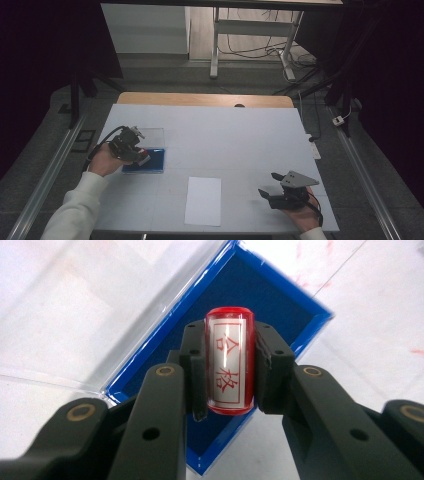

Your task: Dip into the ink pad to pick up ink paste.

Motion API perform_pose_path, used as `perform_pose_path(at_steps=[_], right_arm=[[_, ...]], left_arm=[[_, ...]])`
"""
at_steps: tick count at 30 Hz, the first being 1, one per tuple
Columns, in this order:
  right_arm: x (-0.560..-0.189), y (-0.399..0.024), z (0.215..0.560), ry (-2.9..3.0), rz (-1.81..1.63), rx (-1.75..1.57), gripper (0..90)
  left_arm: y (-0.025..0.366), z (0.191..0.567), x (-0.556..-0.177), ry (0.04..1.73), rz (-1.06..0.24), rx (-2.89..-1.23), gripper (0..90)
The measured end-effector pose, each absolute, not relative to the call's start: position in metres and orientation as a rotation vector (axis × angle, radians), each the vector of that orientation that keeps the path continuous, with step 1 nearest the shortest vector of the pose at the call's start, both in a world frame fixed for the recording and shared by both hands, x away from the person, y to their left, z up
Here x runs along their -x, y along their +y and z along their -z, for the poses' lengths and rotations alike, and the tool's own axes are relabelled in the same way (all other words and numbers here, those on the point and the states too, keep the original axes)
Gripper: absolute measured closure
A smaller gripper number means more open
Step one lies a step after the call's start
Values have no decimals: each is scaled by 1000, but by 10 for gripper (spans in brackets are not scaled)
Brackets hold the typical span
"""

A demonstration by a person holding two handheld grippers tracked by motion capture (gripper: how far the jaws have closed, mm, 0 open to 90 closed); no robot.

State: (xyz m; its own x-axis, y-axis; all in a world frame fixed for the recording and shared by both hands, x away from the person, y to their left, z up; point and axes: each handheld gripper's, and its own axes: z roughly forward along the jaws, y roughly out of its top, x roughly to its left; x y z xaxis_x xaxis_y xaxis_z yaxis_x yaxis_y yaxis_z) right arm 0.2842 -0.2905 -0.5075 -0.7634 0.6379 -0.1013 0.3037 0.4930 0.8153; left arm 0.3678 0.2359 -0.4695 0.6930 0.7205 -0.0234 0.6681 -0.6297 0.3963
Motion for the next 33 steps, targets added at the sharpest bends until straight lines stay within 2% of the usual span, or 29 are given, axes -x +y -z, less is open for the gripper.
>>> perform_pose_path(at_steps=[8,18,33], right_arm=[[-284,-290,507,2349,-1156,-785,234],[-284,-289,508,2355,-1161,-778,234],[-284,-290,509,2355,-1161,-786,234]], left_arm=[[241,453,-361,1086,-229,-2510,704],[244,449,-360,1080,-243,-2498,704],[240,465,-371,1112,-220,-2516,704]])
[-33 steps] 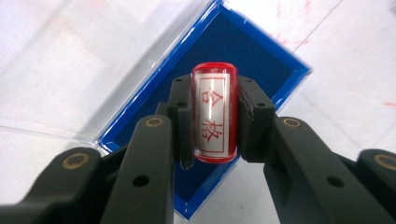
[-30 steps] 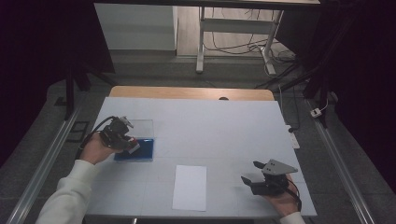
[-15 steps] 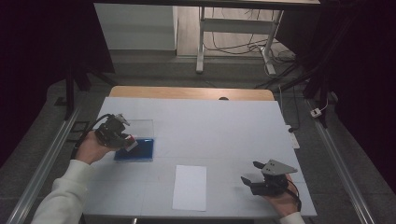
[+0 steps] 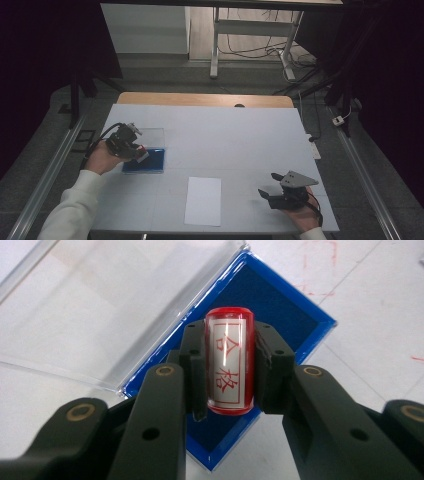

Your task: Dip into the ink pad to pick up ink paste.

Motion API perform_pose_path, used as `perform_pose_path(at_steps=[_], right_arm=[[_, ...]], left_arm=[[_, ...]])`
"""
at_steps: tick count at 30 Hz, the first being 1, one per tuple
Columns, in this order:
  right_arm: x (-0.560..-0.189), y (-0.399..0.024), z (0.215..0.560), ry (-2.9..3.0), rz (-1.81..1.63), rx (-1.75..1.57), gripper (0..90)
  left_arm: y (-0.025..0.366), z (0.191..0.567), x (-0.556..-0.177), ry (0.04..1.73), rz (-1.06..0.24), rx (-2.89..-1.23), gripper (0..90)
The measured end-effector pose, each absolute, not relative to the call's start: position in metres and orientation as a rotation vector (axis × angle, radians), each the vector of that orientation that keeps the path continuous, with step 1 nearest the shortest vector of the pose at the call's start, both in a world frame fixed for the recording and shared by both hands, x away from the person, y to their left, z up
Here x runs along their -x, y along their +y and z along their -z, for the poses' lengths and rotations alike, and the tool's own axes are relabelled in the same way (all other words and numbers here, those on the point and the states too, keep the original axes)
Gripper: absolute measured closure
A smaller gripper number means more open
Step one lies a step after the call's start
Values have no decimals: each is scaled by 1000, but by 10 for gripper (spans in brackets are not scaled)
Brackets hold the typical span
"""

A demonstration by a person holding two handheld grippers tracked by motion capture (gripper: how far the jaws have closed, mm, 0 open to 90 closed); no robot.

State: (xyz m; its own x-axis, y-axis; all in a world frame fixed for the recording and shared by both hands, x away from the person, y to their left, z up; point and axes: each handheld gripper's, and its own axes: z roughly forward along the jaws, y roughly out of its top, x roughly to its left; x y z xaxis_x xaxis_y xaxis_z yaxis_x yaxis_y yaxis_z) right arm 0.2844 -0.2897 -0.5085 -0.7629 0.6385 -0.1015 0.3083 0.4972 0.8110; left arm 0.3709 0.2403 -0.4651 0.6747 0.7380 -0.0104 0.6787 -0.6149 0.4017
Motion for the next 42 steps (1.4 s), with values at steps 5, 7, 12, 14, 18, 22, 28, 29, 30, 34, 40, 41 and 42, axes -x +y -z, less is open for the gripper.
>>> perform_pose_path(at_steps=[5,7,12,14,18,22,28,29,30,34,40,41,42], right_arm=[[-284,-290,509,2357,-1151,-788,234],[-285,-290,509,2356,-1154,-786,234],[-284,-290,509,2360,-1150,-794,234],[-285,-290,510,2360,-1149,-796,234],[-285,-290,510,2367,-1140,-791,234],[-284,-289,509,2363,-1139,-788,234],[-284,-289,509,2363,-1138,-783,234],[-284,-289,509,2363,-1139,-783,234],[-284,-289,509,2363,-1139,-783,234],[-284,-288,509,2367,-1136,-774,234],[-284,-288,509,2367,-1142,-773,234],[-284,-287,509,2368,-1142,-772,234],[-284,-287,509,2369,-1142,-771,234]], left_arm=[[240,471,-373,1126,-216,-2545,704],[240,474,-374,1131,-208,-2552,704],[241,479,-376,1144,-188,-2539,704],[241,479,-377,1146,-184,-2537,704],[240,479,-377,1151,-188,-2542,706],[239,479,-377,1157,-189,-2546,706],[236,481,-378,1164,-187,-2565,708],[237,481,-379,1165,-183,-2563,708],[237,482,-379,1165,-182,-2564,708],[234,482,-378,1165,-205,-2582,709],[234,483,-377,1166,-204,-2574,710],[234,483,-377,1162,-209,-2575,710],[234,483,-377,1162,-209,-2574,710]])
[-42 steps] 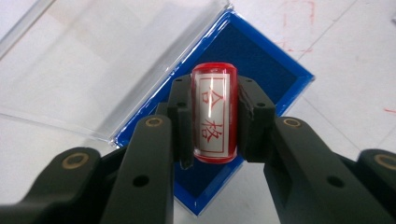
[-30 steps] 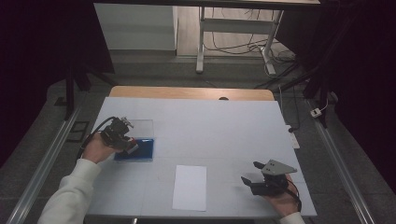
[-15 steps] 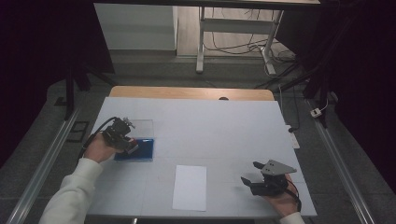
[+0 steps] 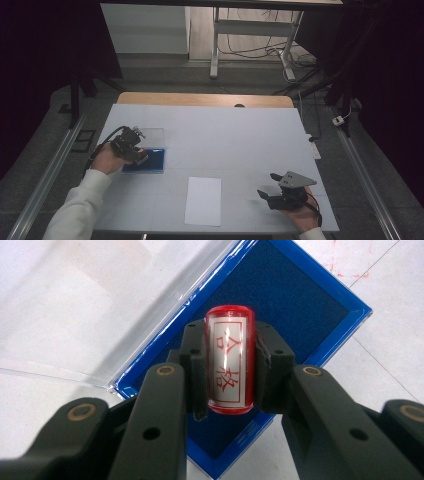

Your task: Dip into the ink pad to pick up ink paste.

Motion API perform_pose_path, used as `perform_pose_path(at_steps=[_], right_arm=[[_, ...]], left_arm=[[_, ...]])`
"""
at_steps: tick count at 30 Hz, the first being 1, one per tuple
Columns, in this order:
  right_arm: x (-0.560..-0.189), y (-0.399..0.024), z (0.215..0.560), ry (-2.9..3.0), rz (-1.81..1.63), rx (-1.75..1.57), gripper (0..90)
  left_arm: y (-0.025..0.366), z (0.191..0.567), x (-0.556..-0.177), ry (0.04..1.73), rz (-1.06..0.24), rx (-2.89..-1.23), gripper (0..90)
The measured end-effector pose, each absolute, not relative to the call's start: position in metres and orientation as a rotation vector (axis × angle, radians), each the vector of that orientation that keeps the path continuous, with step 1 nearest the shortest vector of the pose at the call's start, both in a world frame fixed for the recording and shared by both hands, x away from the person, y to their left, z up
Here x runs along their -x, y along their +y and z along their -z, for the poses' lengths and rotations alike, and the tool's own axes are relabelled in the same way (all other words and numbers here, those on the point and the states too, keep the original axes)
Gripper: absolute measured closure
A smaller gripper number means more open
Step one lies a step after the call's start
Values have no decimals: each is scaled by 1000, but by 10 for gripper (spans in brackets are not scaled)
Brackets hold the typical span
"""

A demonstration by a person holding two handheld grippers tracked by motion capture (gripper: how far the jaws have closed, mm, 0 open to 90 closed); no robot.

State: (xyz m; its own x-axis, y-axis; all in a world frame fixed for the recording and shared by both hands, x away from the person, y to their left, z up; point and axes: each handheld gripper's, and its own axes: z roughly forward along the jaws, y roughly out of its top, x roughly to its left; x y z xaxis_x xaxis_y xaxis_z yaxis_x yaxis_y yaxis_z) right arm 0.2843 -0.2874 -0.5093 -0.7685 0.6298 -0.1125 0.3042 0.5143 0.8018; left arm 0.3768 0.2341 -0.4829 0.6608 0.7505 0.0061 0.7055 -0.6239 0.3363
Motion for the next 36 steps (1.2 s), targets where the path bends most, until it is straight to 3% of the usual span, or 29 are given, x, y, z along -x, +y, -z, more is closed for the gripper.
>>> perform_pose_path(at_steps=[19,36], right_arm=[[-284,-288,509,2367,-1150,-774,234],[-284,-289,508,2364,-1141,-783,235]], left_arm=[[241,479,-375,1151,-197,-2531,706],[249,462,-347,1113,-230,-2407,703]])
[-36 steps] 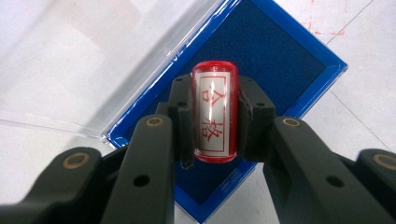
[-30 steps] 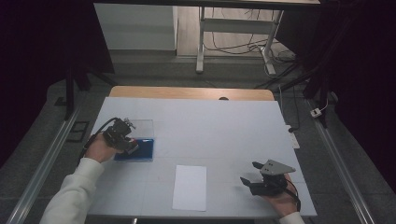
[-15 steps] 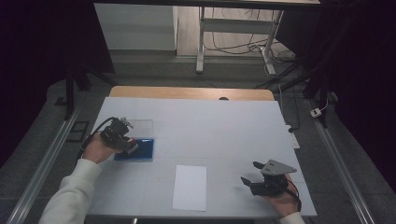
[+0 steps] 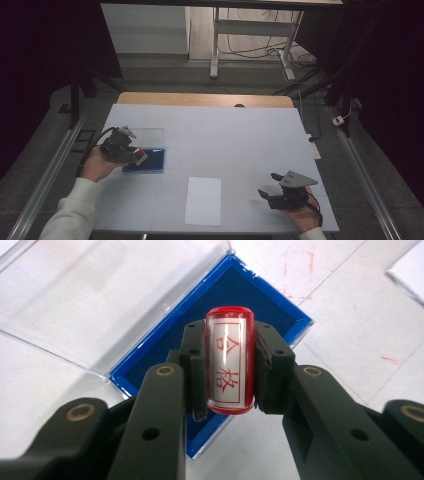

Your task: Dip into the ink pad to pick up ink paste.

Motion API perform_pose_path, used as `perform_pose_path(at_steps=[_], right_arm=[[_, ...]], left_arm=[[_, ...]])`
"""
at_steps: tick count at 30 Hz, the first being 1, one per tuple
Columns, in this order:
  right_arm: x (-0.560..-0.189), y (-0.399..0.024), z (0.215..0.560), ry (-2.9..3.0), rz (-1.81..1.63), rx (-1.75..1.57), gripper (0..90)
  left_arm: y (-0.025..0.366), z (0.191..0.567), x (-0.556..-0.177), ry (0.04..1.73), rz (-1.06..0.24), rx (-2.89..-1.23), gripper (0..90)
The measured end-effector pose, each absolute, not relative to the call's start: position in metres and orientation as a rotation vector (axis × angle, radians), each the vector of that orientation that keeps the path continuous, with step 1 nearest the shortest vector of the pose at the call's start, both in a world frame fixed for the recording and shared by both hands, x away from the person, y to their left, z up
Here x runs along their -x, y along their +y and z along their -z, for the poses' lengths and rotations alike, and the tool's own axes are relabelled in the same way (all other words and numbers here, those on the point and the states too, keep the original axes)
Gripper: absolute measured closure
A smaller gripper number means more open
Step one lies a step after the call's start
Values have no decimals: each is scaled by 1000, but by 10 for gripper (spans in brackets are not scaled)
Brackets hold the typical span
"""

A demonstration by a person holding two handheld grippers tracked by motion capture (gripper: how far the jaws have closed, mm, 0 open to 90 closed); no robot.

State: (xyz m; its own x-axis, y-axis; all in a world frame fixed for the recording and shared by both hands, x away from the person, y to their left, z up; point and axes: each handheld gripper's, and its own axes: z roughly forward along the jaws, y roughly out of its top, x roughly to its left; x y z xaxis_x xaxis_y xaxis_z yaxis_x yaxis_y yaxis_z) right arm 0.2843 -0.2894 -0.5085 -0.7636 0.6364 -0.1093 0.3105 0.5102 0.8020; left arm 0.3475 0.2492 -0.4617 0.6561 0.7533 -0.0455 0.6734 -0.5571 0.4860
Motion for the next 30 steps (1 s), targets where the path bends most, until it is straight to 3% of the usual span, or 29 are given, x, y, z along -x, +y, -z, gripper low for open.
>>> perform_pose_path(at_steps=[30], right_arm=[[-285,-289,510,2368,-1148,-784,236]], left_arm=[[243,461,-317,1011,-214,-2286,702]])
